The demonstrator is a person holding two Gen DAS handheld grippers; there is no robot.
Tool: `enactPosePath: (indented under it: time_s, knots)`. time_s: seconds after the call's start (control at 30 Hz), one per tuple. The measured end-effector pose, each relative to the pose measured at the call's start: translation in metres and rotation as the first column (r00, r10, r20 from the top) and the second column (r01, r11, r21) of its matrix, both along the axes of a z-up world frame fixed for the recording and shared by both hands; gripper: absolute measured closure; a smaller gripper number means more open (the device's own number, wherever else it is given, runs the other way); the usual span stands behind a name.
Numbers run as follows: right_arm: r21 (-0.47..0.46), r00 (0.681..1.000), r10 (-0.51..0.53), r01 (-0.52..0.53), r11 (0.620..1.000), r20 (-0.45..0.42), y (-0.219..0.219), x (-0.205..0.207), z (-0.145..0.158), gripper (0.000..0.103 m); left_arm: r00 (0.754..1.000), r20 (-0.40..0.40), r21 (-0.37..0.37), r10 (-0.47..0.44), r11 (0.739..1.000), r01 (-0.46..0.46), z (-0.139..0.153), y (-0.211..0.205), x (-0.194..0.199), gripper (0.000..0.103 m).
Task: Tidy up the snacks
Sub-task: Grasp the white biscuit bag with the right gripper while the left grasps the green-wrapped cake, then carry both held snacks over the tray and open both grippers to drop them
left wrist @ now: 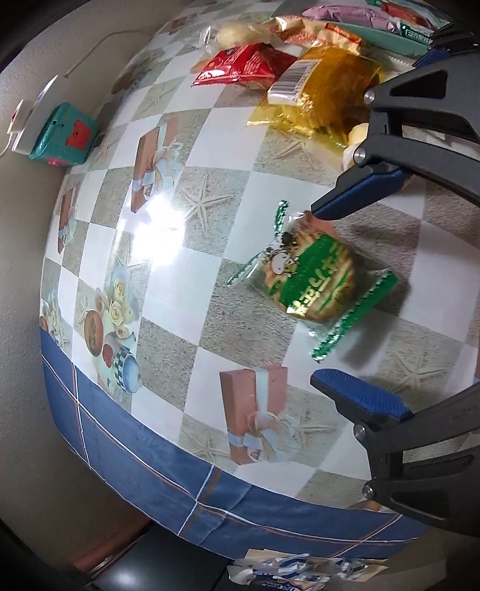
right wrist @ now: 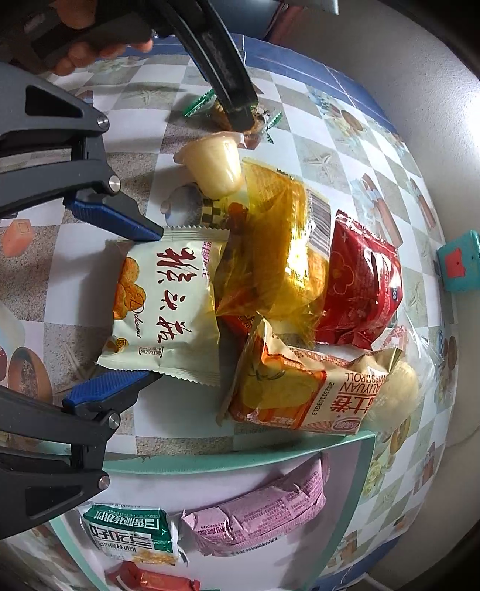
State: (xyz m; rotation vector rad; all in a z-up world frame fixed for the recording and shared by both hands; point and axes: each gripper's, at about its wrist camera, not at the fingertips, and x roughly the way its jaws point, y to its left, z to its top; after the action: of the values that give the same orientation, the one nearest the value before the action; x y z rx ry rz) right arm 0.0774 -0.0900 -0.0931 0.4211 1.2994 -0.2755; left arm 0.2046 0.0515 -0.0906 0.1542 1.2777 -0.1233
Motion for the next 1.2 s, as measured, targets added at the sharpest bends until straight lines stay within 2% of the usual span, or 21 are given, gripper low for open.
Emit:
enactPosePath:
  time_s: [0.33,0.43,0.73,0.93,1.07,1.2]
  knots:
    - [-0.007,1.0,0.011,-0.012,1.0,-0.007,0.003,0.006,-0.002,0.033,1.0,0.003,-0.021,0.02,1.0,-0.02,-0.004,0.001,0.006,0.036]
    - [-0.003,1.0,0.014,-0.014,1.0,-0.005,0.004,0.005,-0.002,0.033,1.0,0.005,-0.031,0.026,0.999,-0.026,-0.004,0.004,0.007,0.045]
    - [0.012,1.0,0.025,-0.025,1.0,0.002,0.003,-0.001,0.002,0.033,0.999,-0.022,-0.052,0.037,0.998,-0.038,-0.005,0.013,-0.008,0.046]
    - [0.025,1.0,0.021,-0.021,0.999,0.012,-0.002,-0.008,0.008,0.033,0.994,-0.07,-0.123,0.08,0.988,-0.088,-0.007,0.033,-0.011,0.046]
    - [0.036,1.0,0.028,-0.028,0.999,0.012,-0.005,-0.016,0.01,0.033,0.995,-0.066,-0.088,0.072,0.993,-0.078,-0.009,0.032,-0.021,0.046]
    - [0.045,0.999,0.03,-0.031,0.998,0.022,-0.006,-0.021,0.015,0.033,0.998,-0.038,-0.011,0.044,0.999,-0.045,-0.012,0.019,-0.027,0.046]
